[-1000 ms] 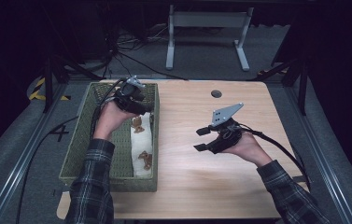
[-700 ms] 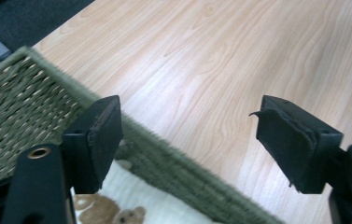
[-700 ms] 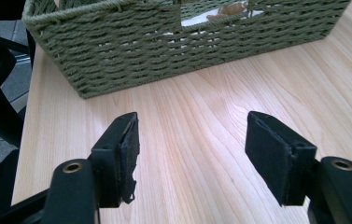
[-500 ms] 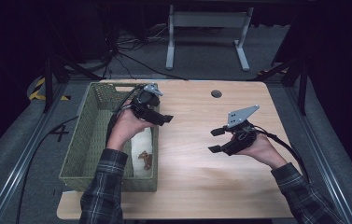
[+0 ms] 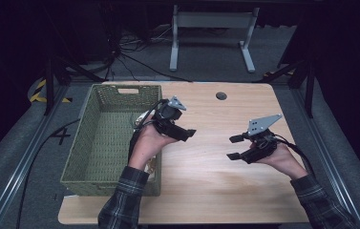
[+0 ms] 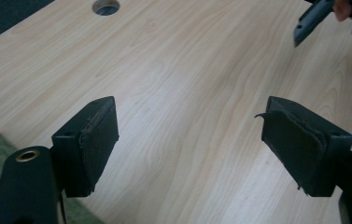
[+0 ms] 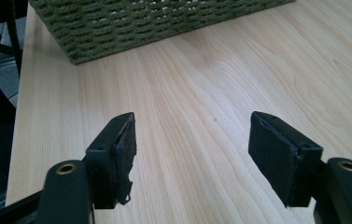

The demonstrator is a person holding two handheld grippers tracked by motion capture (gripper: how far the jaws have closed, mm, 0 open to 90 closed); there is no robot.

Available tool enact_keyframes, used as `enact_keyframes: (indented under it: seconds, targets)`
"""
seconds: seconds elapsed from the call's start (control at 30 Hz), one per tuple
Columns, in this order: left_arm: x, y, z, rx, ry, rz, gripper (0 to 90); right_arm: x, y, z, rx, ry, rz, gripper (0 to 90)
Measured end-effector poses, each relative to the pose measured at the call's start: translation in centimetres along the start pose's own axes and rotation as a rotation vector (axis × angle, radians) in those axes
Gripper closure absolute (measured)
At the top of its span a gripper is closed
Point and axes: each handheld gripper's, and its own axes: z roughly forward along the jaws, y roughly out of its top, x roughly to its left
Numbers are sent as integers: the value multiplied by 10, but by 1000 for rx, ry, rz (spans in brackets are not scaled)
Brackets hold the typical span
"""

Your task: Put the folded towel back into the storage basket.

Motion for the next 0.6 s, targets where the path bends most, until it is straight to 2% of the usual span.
enact_keyframes:
  seconds: [0.17, 0.27, 0.33, 0.4, 0.43, 0.5, 0.6]
  targets:
    - [-21, 1, 12, 0, -16, 28, 194, 1, -14, -1, 1, -8, 8, 323]
    - [-34, 0, 21, -6, -27, 30, 193, 3, -24, -3, 6, -10, 19, 318]
    - [-42, -1, 28, 13, -23, 51, 193, 3, -29, -4, 7, -16, 18, 317]
    - [-45, -1, 30, 14, -22, 51, 193, 5, -36, -7, 11, -23, 27, 313]
    - [-52, -4, 37, 11, -31, 54, 192, 5, -40, -8, 12, -27, 26, 313]
    - [-56, -5, 40, 11, -37, 56, 192, 6, -44, -9, 15, -29, 30, 310]
    - [-67, -9, 53, 18, -47, 63, 192, 5, -57, -12, 31, -39, 40, 300]
